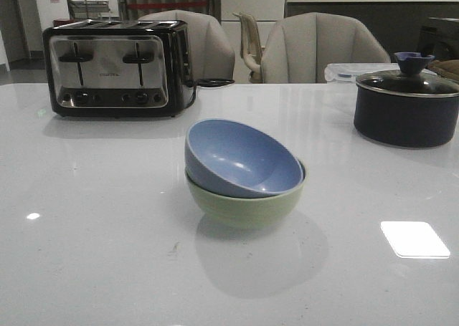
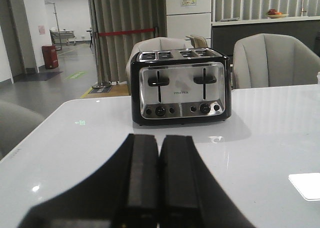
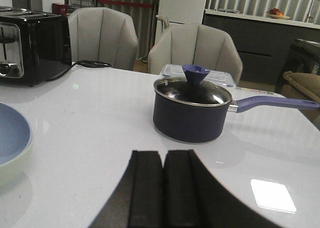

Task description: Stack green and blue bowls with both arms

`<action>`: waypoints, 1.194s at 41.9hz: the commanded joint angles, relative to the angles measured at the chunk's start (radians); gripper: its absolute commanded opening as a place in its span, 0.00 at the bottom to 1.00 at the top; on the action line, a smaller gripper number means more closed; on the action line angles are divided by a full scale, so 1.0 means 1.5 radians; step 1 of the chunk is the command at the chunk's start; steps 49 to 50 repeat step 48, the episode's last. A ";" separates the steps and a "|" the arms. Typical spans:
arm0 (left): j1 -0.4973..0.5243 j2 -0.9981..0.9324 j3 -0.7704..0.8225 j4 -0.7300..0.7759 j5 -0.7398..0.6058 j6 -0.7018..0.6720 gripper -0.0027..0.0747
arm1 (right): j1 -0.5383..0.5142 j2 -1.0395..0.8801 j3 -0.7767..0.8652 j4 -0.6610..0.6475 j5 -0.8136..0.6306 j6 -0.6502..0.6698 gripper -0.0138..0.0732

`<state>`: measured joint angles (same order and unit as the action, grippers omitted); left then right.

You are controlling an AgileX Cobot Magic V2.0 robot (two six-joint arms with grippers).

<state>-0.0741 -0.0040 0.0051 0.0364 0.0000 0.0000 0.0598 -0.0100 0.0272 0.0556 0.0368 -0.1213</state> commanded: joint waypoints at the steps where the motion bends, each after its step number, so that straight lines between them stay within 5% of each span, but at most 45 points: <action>1: 0.001 -0.014 0.014 -0.006 -0.059 0.000 0.16 | -0.007 -0.014 0.000 0.003 -0.072 0.036 0.20; 5: 0.001 -0.014 0.014 -0.006 -0.059 0.000 0.16 | -0.021 -0.014 0.000 0.003 -0.079 0.089 0.20; 50: 0.001 -0.014 0.014 -0.006 -0.059 0.000 0.16 | -0.027 -0.015 0.000 -0.001 -0.087 0.089 0.20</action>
